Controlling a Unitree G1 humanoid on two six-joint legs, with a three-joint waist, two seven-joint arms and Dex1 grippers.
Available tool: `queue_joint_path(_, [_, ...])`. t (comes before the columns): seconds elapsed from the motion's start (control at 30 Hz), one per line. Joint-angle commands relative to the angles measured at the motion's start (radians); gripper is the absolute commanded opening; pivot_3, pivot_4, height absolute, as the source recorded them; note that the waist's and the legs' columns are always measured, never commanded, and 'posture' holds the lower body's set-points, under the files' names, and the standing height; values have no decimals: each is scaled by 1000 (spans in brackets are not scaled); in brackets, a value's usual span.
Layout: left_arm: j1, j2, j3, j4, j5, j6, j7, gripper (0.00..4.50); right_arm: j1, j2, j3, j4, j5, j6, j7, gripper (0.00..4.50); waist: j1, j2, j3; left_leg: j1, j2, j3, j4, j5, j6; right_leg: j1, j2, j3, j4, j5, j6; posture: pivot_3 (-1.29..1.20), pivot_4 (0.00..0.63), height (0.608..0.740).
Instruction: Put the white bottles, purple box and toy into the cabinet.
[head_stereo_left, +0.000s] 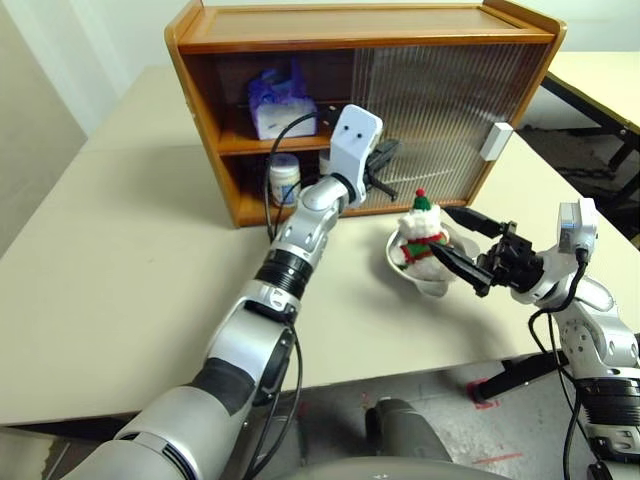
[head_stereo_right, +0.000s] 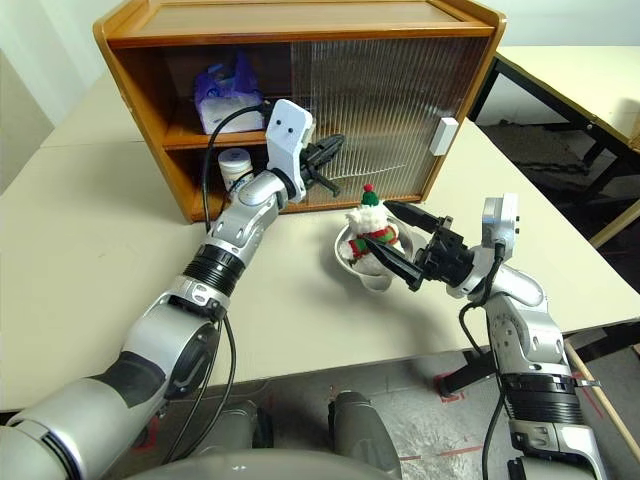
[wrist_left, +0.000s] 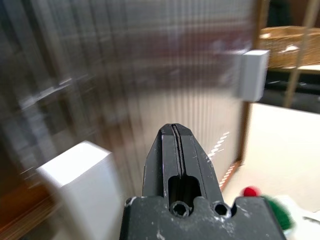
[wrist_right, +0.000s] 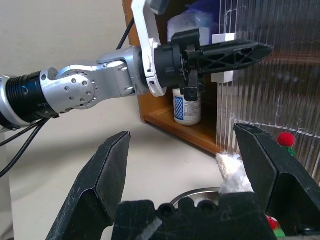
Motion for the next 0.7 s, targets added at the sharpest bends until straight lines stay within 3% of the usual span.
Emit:
queue_joint_path(0.03, [22, 11, 9, -12, 21, 31, 39, 35, -1, -2, 1, 7, -4, -5, 9, 4500, 1, 0, 0, 0, 0, 0, 0, 0, 0, 0, 0, 0, 0, 0, 0, 38, 0, 740])
queue_joint_path(0.7, [106, 78, 57, -148, 7, 74, 88, 35, -9, 5, 15, 2, -9, -1, 7, 4500, -5, 0, 0, 6, -1, 1, 0, 0, 0, 2, 0, 3, 1, 4, 1, 45, 0, 740])
